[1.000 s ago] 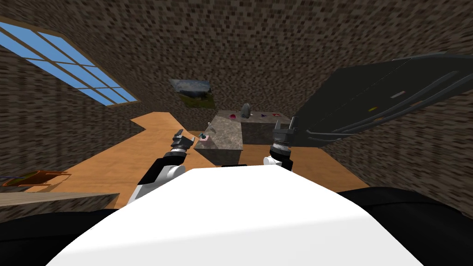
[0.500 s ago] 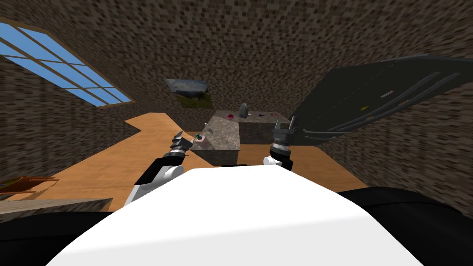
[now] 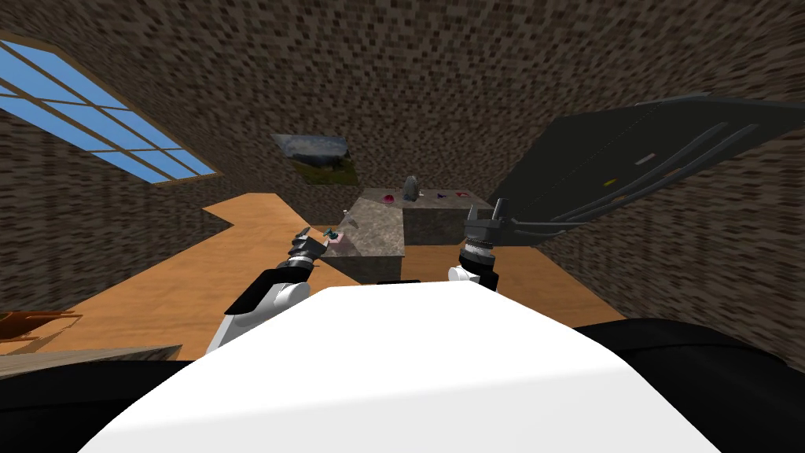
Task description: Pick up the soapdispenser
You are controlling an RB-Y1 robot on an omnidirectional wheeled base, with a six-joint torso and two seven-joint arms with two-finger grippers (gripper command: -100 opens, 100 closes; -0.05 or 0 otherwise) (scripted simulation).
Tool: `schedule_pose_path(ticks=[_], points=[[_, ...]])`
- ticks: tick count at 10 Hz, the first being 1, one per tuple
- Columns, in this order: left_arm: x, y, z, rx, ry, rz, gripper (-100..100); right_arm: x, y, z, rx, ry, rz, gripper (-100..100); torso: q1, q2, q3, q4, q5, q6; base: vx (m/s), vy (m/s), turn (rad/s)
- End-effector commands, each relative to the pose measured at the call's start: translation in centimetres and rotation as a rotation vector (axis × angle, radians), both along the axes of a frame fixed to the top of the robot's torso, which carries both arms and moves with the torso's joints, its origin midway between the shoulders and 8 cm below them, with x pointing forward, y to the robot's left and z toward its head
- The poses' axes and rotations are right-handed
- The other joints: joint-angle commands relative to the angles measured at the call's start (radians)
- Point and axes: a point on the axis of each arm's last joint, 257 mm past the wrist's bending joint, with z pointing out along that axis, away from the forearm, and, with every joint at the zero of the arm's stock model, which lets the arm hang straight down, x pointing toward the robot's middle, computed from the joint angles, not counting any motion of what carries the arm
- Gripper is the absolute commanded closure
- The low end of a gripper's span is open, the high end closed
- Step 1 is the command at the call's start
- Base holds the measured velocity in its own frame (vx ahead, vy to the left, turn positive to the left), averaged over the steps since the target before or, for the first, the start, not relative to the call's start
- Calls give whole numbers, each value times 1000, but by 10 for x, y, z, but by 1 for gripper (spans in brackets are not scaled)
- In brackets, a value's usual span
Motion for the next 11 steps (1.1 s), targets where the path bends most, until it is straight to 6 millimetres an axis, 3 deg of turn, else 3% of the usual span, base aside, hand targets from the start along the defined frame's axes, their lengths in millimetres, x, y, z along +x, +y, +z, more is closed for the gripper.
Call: schedule_pose_path(ticks=[1,4,5,6,7,11], points=[[-5,5,-9,-18,34,16,-100,0,0,0,0,0,0,0,0,0,0,0,0,0,5,-53,-31],[-7,8,-13,-26,48,24,-100,0,0,0,0,0,0,0,0,1,0,0,0,0,0,-41,-29],[-7,8,-14,-27,51,25,0,0,0,0,0,0,0,0,1,1,0,0,0,0,0,0,0],[-7,8,-14,-27,51,25,-100,0,0,0,0,0,0,0,3,1,0,0,1,0,0,0,0],[-7,8,-14,-27,51,25,100,0,0,0,0,0,0,0,3,1,0,0,1,0,0,0,0],[-7,8,-14,-27,51,25,100,0,0,0,0,0,0,0,3,1,0,0,1,0,0,0,0]])
